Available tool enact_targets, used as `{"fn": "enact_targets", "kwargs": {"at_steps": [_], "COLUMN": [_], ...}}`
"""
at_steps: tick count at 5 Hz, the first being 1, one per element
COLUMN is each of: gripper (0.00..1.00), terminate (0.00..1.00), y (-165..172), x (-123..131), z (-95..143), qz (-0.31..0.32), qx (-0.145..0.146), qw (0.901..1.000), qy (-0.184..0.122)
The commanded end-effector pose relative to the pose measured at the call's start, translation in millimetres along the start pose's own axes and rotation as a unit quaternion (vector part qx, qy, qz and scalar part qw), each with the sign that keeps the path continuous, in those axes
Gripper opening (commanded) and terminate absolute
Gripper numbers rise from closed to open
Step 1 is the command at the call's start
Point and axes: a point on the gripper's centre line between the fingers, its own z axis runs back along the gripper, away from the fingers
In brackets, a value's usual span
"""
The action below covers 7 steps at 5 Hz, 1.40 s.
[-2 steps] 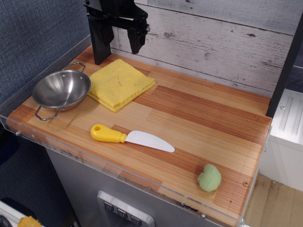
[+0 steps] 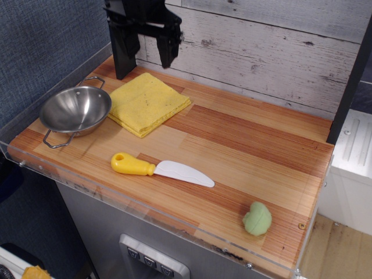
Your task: Move the silver bowl to just above and to the right of the knife.
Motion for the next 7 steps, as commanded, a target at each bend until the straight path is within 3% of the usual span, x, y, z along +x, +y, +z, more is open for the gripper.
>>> {"fn": "enact_targets", "kwargs": {"at_steps": [1, 2, 3, 4, 7], "gripper": [1.00, 1.00, 1.00, 1.00, 1.00], "terminate": [0.00, 0.00, 0.00, 0.00, 0.00], "y": [19, 26, 33, 37, 55], "x": [-33, -51, -59, -63, -67], "z": [17, 16, 16, 6, -36], "qz": [-0.068, -0.082, -0.075, -0.063, -0.041], "qx": [0.074, 0.108, 0.172, 0.165, 0.187], "qw": [0.9949, 0.9907, 0.9821, 0.9841, 0.9815], "qy": [0.004, 0.008, -0.015, -0.016, -0.001]}}
